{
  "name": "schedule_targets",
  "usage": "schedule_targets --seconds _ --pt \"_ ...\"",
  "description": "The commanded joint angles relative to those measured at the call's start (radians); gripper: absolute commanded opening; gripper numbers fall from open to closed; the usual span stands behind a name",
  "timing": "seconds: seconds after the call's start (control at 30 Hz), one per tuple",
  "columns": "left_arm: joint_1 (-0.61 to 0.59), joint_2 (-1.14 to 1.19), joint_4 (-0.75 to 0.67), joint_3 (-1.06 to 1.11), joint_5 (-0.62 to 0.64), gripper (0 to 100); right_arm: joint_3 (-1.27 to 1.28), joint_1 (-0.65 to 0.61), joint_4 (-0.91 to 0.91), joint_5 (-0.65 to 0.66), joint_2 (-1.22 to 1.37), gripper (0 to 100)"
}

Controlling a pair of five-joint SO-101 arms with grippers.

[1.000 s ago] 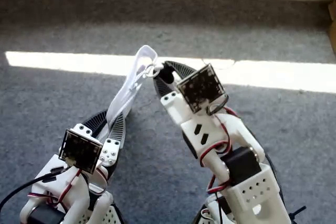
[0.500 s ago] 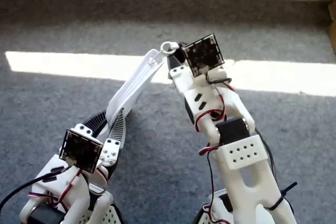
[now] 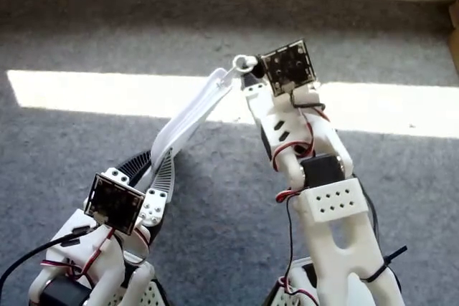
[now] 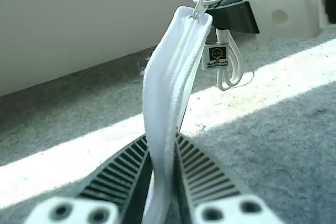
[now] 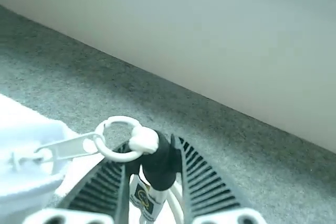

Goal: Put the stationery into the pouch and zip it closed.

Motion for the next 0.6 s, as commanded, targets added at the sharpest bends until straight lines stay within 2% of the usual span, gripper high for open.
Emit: schedule_targets --seconds 0.0,0.57 --pt "-0.021 -0.010 0.014 -0.015 0.014 0 -0.010 0.145 -0.028 0.000 0.027 0.5" --pt "-0.022 -0.010 0.008 -0.012 0.012 0 -0.007 0.214 -0.015 -0.029 0.019 0.5"
